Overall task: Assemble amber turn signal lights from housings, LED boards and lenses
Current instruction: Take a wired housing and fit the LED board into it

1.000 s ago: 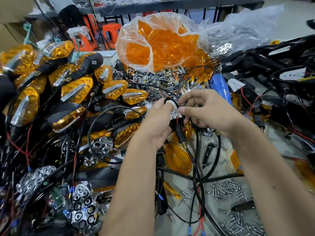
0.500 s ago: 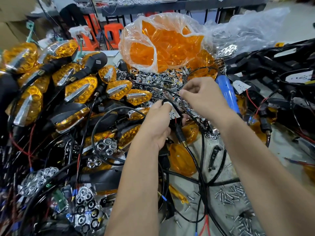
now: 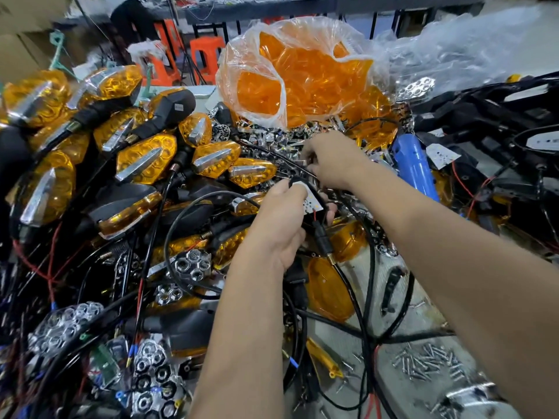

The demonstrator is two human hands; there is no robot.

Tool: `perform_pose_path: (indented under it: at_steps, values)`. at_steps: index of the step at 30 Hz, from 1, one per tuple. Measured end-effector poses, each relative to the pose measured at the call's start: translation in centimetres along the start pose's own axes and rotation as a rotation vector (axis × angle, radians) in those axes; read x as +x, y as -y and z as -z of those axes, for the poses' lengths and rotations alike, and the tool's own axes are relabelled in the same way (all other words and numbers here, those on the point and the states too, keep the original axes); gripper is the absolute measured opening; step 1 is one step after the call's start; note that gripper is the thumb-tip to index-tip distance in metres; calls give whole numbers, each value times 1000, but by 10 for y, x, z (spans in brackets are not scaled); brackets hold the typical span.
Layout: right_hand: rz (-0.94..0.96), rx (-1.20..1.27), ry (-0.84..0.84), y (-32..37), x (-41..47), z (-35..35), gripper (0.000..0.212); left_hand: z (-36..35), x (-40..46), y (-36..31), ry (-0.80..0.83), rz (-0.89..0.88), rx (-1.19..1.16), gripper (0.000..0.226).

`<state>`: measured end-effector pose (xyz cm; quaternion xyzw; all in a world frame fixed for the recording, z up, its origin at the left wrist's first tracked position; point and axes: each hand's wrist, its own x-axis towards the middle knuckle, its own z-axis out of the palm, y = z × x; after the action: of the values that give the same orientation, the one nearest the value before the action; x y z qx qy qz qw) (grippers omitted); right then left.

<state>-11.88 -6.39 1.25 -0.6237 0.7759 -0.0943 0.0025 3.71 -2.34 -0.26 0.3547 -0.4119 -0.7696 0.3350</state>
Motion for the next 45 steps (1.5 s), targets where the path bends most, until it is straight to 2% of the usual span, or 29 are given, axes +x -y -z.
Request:
perform_pose_path:
  at_steps: [3,5,9,15,19,27,32,36,40,45]
  values:
    - [-54,-5,-8,-9,-17,6,25,-1,0,1,5,12,0,18]
    - [-113,32,-97,-16,-30,10,25,-1,-1,1,12,13,-5,18]
    - [-213,295,-289,-31,-70,26,17,-3,-3,-1,34,12,-36,21]
    - [-243,577,-348,-37,-123,37,27,-6,-9,-3,106,10,-52,17]
    - [-274,515,-341,-41,-132,39,28,-7,-11,-3,137,12,-56,19]
    - [-240,655,-319,-21,-132,29,35,-5,-12,-5,89,17,-47,21]
    - [-89,616,-239,-15,-134,36,17,0,-13,-9,74,-12,-29,24]
    - [-80,624,-215,-15,-135,37,9,12,-14,-15,46,-18,-72,19]
    - [-87,597,-218,-12,-130,36,7,21,-15,-20,22,-40,-104,21]
    - [-54,464,-213,7,-92,27,12,15,-15,-16,11,-22,-14,17]
